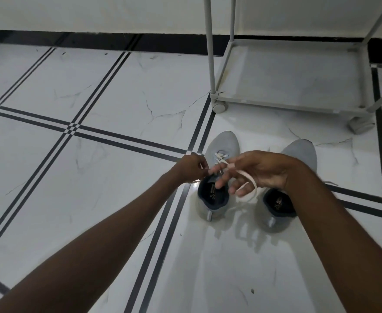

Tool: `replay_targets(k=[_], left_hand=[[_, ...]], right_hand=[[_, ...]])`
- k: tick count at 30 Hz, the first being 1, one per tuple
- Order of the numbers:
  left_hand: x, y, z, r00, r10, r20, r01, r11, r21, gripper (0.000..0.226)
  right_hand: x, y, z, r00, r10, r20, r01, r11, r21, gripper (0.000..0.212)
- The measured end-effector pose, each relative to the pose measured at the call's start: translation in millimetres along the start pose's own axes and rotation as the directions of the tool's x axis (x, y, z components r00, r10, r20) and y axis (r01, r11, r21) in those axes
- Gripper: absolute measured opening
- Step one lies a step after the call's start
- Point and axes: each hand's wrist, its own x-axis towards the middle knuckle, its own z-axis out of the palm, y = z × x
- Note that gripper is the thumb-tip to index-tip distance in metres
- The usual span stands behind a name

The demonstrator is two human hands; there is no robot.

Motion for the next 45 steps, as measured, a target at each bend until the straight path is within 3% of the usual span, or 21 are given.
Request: replay_targets(k=[2,5,7,11,15,16,19,22,27,29,32,36,40,45], left_hand=[[1,0,-2,1.000,0.011,0.006,-0.011,1.000,0.009,0.024],[2,-2,-4,1.000,0.016,0.022,-0.016,0.999,-0.035,0.022],[1,-4,-7,1.000,0.015,0.009,-0.015,0.999,-0.043,0.019],[-1,0,-18,1.000,0.015,-0.014,-0.015,1.000,-0.010,0.015],[6,20,-29,1.000,0.018,0.000,-0.018,0.980,0.200,0.017],[8,26,-30,1.000,-0.003,0.017,-0.002,0.960,0.279,0.017],[9,38,-35,0.997,-0.076,-0.006,0.071,0.894,0.442,0.023],[7,40,-44,0.989,-0.133,-0.059,0.145,0.876,0.460,0.029],[3,24,-66,0.963,-0.268,0.030,0.223,0.852,0.473,0.027],[5,13,-68,0.955,-0.275,0.110,0.215,0.900,0.380,0.019],[2,3,-49,0.954,-0.194,0.230,0.185,0.981,0.060,0.017],[-8,-17,-23,0.997,-0.045,0.058,0.051,0.993,-0.110,0.017],[-15,-35,-12,0.982,-0.164,0.096,0.190,0.864,-0.466,0.024],[-18,-40,3,0.962,-0.272,0.007,0.244,0.851,-0.464,0.017]], right_hand=[[3,-6,0,0.987,-0.021,-0.159,-0.007,0.985,-0.175,0.031],[13,4,-11,0.906,0.095,-0.413,-0.304,0.825,-0.476,0.028],[20,16,-16,0.862,0.184,-0.473,-0.438,0.740,-0.510,0.029],[43,31,-15,0.847,-0.040,-0.530,-0.277,0.818,-0.504,0.032],[67,47,-12,0.718,-0.344,-0.605,-0.231,0.703,-0.673,0.040],[70,51,-14,0.715,-0.372,-0.592,-0.216,0.688,-0.693,0.042],[71,57,-17,0.761,-0.352,-0.545,-0.162,0.710,-0.685,0.044],[69,59,-20,0.770,-0.341,-0.539,-0.145,0.729,-0.669,0.040],[74,60,-19,0.756,-0.371,-0.539,-0.157,0.697,-0.700,0.033],[77,59,-18,0.748,-0.361,-0.557,-0.160,0.716,-0.679,0.033],[80,61,-16,0.750,-0.298,-0.590,-0.134,0.805,-0.578,0.039],[78,67,-18,0.766,-0.312,-0.562,-0.068,0.830,-0.554,0.039],[78,72,-19,0.745,-0.355,-0.564,-0.058,0.809,-0.586,0.037],[78,79,-22,0.666,-0.392,-0.634,-0.214,0.714,-0.667,0.029]])
